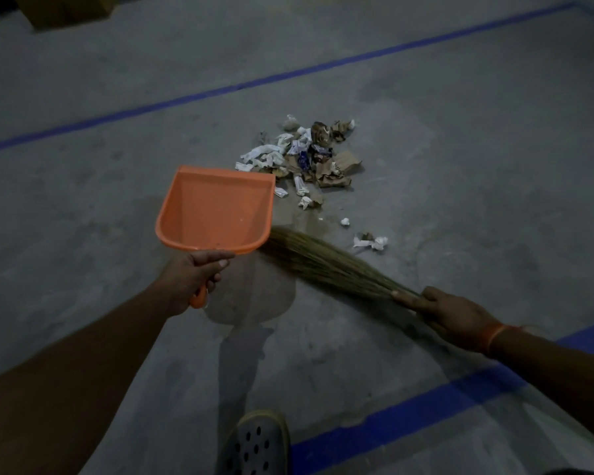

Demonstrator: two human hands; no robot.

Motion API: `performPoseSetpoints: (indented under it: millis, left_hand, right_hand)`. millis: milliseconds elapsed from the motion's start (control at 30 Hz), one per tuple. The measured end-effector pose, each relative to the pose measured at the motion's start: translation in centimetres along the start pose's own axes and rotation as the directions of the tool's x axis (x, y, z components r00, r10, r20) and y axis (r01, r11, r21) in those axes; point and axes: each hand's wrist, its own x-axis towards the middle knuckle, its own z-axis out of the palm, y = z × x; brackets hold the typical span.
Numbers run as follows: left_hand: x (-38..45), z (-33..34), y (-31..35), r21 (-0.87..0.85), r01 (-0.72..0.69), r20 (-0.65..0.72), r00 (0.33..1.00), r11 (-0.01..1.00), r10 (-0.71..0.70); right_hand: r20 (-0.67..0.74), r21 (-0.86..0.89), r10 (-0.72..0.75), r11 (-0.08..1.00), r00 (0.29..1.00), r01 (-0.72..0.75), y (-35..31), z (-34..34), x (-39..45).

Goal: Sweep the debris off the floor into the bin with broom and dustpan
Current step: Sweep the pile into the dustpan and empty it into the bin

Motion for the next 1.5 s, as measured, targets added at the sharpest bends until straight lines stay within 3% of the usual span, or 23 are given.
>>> performPoseSetpoints:
  millis: [133,333,733,900,1033,1167,1333,1500]
  left_hand:
    - [-0.3,0.2,0.4,-0.007,-0.005,0.026,1.0,1.0,0.005]
    - [-0.2,-0.6,0.4,-0.044,-0.025,-0.001,1.0,0.999,0.025]
    - [-0.2,-0.6,0.5,-0.052,-0.04,-0.004,0.999,0.998,0.04]
    - [-0.2,-1.1,0.8,-0.038,-0.052,0.014,0.999,0.998,0.053]
    - [-0.3,-0.6,0.9,-0.02,-0.059,0.009,0.998,0.998,0.059]
    - [-0.3,0.1,1.0,0.0,-0.048,0.01,0.999,0.999,0.048]
    - [-0.1,0.8,1.6,-0.011,-0.052,0.024,0.998,0.999,0.052]
    - [0.2,1.6,2.0,-0.007,-0.063,0.025,0.998,0.998,0.063]
  right_hand:
    - [-0.023,0.013,-0.06,0.998,0.998,0.061,-1.2,-0.6,-0.8]
    - [0.092,-0.023,-0.192,0.981,0.977,0.195,-1.9,1.1,-3.0]
    - [-0.078,-0.066,-0.038,0.997,0.996,0.033,-0.8,-3.6,0.1]
    - [0.013,-0.068,-0.101,0.992,0.995,0.102,-0.5,-2.5,-3.2]
    - [0.118,-0.198,-0.139,0.967,0.983,0.16,-0.3,-1.9,-3.0]
    - [0.093,-0.233,-0.087,0.967,0.992,0.106,-0.7,-3.4,-0.7]
    - [-0.049,-0.104,-0.048,0.994,0.998,0.043,-1.0,-5.1,-0.3]
    - [-0.069,0.132,0.011,0.991,0.998,-0.002,-0.4,-4.7,-3.5]
